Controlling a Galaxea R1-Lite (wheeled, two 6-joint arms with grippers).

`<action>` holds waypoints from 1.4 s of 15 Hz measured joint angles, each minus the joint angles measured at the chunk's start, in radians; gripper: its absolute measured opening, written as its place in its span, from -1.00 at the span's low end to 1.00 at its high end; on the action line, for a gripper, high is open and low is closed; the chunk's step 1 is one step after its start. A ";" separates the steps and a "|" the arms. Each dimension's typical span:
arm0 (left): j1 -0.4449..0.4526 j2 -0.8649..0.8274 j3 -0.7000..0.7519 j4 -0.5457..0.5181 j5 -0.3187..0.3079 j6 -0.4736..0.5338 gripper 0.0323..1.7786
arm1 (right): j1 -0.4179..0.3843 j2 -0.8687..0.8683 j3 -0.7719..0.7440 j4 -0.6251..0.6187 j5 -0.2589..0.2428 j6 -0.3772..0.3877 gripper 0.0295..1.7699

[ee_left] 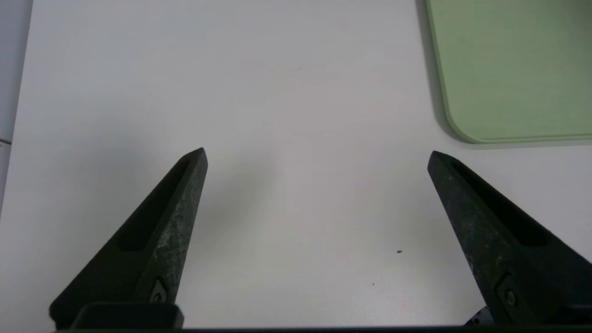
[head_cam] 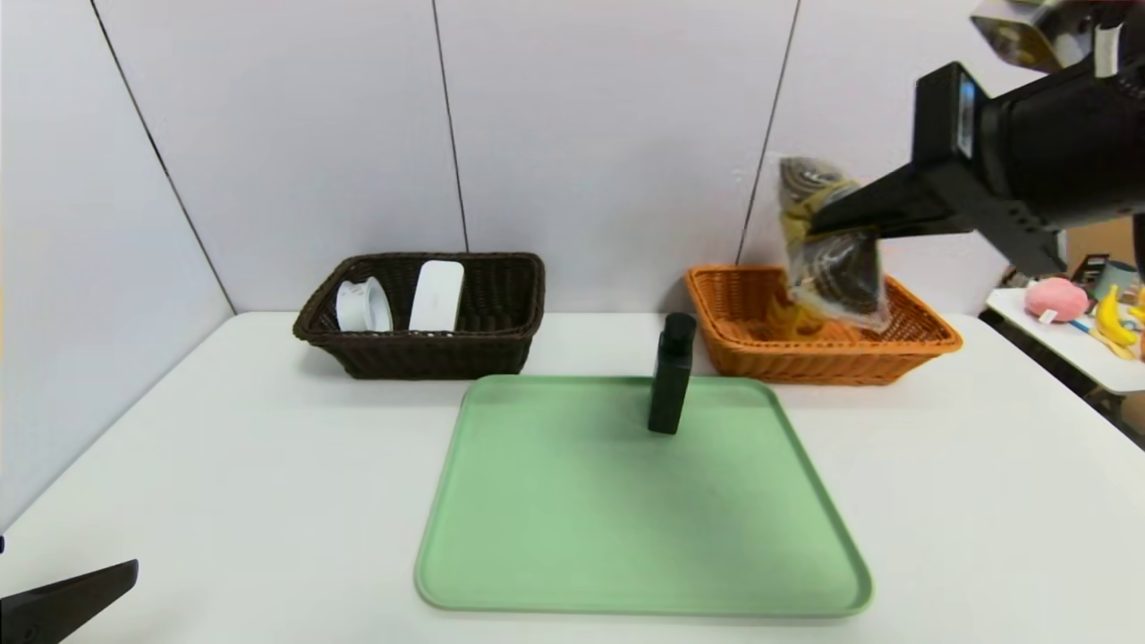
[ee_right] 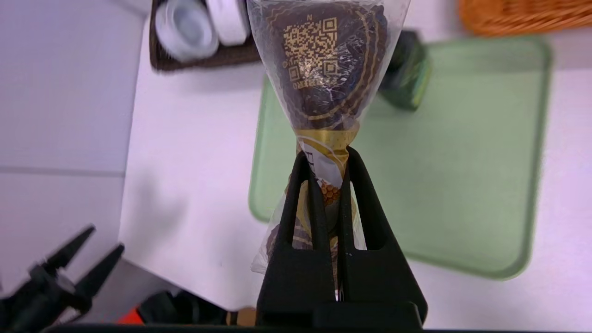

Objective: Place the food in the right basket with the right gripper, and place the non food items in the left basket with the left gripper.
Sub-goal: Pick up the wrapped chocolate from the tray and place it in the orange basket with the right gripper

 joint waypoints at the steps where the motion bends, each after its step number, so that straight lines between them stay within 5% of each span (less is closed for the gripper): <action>1: 0.000 0.001 -0.001 0.000 0.000 0.001 0.90 | -0.089 -0.006 0.001 -0.005 0.064 -0.003 -0.92; 4: 0.001 0.001 -0.001 0.000 0.000 0.001 0.90 | -0.343 -0.006 0.044 -0.062 0.281 -0.030 -0.92; 6: 0.001 0.002 0.000 0.000 0.000 0.001 0.90 | -0.442 0.003 0.141 -0.174 0.343 -0.069 -0.92; 8: 0.001 0.003 0.000 0.000 0.000 0.001 0.90 | -0.516 0.016 0.218 -0.303 0.352 -0.097 -0.92; 13: 0.000 0.014 0.012 -0.001 0.000 -0.002 0.90 | -0.629 0.042 0.247 -0.380 0.348 -0.101 -0.92; 21: 0.001 0.017 0.030 -0.003 0.013 -0.004 0.90 | -0.674 0.151 0.260 -0.417 0.309 -0.103 -0.92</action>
